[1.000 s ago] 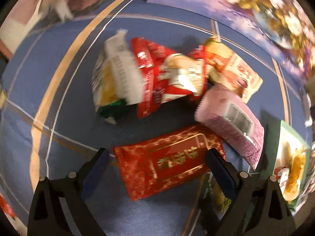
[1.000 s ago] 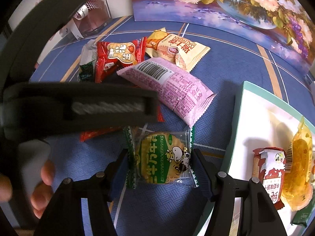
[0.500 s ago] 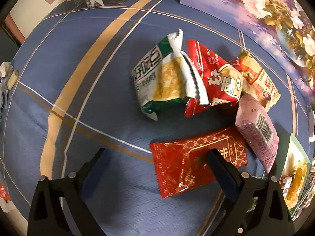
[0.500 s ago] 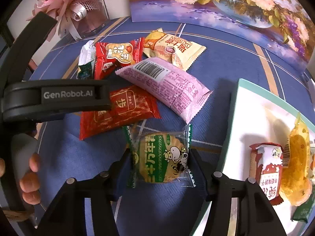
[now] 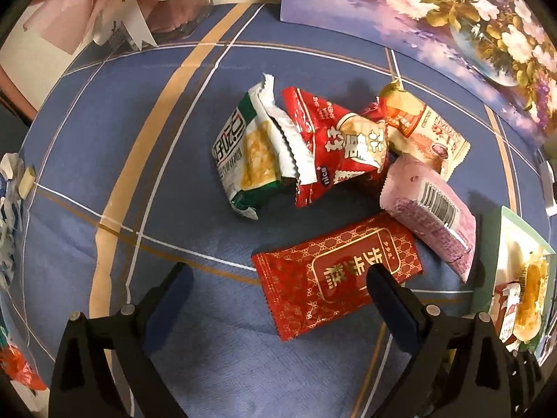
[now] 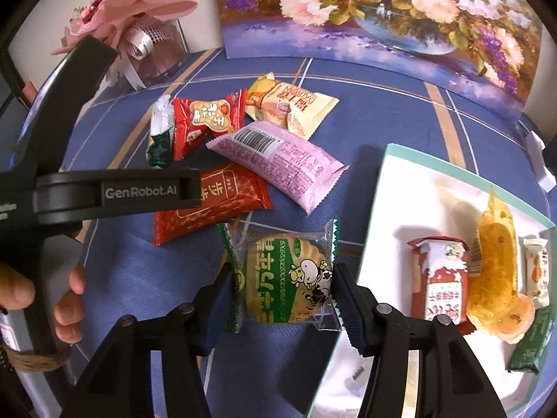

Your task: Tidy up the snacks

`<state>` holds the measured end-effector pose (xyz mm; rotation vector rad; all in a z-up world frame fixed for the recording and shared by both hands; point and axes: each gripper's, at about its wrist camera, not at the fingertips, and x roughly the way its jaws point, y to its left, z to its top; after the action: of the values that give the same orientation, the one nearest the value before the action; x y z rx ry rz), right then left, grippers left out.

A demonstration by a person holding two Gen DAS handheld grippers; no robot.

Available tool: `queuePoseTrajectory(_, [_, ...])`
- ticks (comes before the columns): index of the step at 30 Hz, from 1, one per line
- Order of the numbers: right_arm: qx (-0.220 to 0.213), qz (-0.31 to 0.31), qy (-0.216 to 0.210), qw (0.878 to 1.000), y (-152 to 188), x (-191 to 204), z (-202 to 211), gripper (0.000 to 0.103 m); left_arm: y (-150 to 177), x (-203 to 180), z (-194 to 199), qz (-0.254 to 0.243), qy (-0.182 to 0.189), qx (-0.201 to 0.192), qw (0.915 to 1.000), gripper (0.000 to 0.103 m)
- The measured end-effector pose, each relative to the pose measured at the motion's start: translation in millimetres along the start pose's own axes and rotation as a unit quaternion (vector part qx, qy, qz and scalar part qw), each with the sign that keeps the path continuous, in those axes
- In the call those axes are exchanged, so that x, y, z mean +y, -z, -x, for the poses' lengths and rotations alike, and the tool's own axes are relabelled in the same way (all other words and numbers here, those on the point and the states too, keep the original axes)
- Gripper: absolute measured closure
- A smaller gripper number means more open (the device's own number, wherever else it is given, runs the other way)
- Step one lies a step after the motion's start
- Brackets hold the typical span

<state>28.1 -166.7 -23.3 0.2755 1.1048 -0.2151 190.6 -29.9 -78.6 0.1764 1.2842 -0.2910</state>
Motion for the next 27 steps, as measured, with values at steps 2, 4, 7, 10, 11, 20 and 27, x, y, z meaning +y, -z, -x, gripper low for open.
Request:
queuePoseTrajectory(2, [-0.007, -0.007, -0.003, 1.0, -2, 2, 7, 0.044, 2, 0, 4, -0.002, 0.001, -0.003, 1.0, 0.003])
queuePoseTrajectory(4, [-0.013, -0.013, 0.0, 1.0, -2, -2, 13, 0.044, 2, -4, 8, -0.01, 0.002, -0.008, 0.9999, 0.003])
queuePoseTrajectory(7, [-0.024, -0.027, 0.015, 0.999, -3, -12, 26, 0.044, 2, -23, 16, -0.027, 0.002, -0.016, 0.9995, 0.003])
queuePoseTrajectory(10, [-0.026, -0.048, 0.022, 0.998, -5, -26, 33, 0.044, 5, -41, 19, -0.051, 0.003, -0.022, 0.9985, 0.003])
queuePoseTrajectory(11, [-0.026, -0.058, 0.02, 0.998, -6, -32, 34, 0.044, 6, -48, 16, -0.062, 0.004, -0.022, 0.9978, 0.003])
queuePoseTrajectory(20, [-0.009, -0.099, 0.018, 0.995, -8, -56, 30, 0.044, 17, -77, 2, -0.112, -0.009, -0.029, 0.9932, 0.003])
queuePoseTrajectory(27, [0.004, -0.118, 0.014, 0.993, -8, -62, 26, 0.044, 13, -63, -4, -0.075, 0.008, -0.038, 0.9965, 0.004])
